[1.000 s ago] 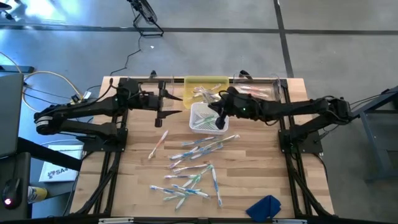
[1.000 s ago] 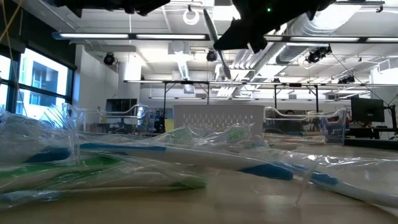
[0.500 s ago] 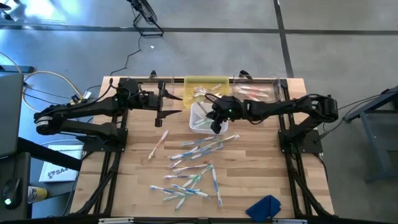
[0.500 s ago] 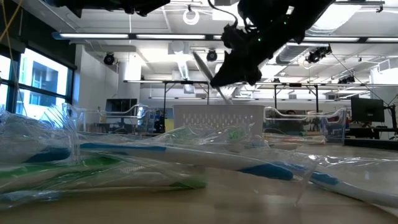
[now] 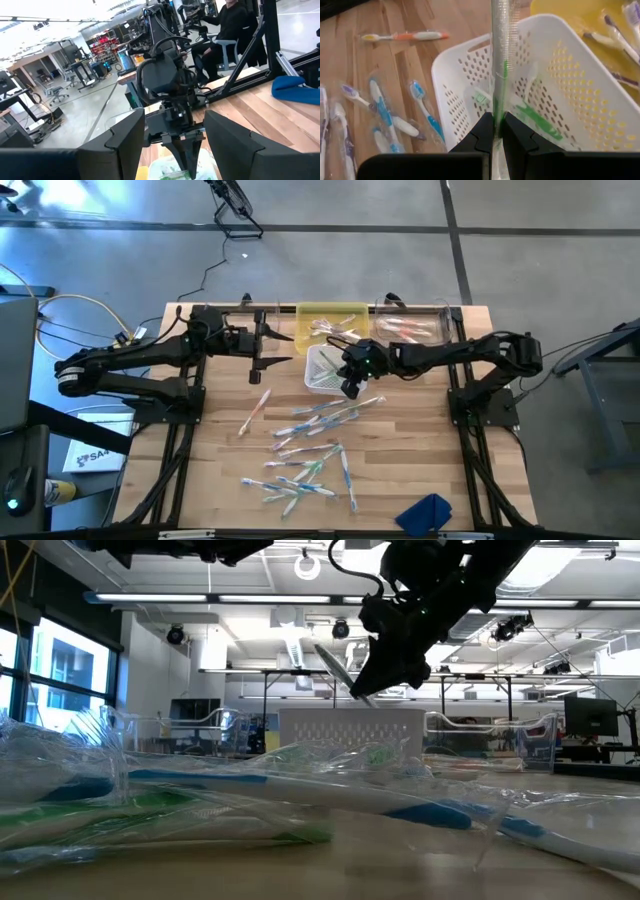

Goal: Pick & Place Toothbrushes
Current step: Put the green toothbrush into the white bin

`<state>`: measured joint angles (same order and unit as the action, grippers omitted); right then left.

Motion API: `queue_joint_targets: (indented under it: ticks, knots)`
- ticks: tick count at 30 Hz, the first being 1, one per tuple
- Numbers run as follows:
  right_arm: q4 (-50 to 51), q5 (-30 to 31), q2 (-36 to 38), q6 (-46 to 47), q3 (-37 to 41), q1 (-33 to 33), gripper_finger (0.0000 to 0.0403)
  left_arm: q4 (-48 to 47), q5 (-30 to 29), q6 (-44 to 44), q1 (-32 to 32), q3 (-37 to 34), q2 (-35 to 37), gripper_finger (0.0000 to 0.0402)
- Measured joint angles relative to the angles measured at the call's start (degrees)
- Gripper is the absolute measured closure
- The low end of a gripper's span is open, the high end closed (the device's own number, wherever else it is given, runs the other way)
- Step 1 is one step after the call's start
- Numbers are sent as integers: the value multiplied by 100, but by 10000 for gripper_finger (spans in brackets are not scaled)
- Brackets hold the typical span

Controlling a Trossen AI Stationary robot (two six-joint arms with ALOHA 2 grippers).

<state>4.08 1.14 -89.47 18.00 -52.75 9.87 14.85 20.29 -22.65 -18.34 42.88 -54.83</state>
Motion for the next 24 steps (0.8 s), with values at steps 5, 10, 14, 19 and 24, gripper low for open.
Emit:
queue_joint_targets:
  ticks: [5, 10, 14, 19, 24]
  knots:
    - [14, -3, 0, 20, 0, 3, 388, 0, -2, 2, -1, 1, 0, 202]
    - [138, -5, 0, 20, 0, 2, 388, 0, -2, 2, 0, 1, 0, 202]
    - [240, -5, 0, 20, 0, 2, 383, 0, -2, 2, 0, 2, 0, 202]
    - [186, 2, 0, -10, 0, 2, 335, 0, -2, 23, -1, 3, 0, 202]
    - [138, 38, 0, -92, 0, 2, 301, -2, -2, 45, 1, 3, 0, 202]
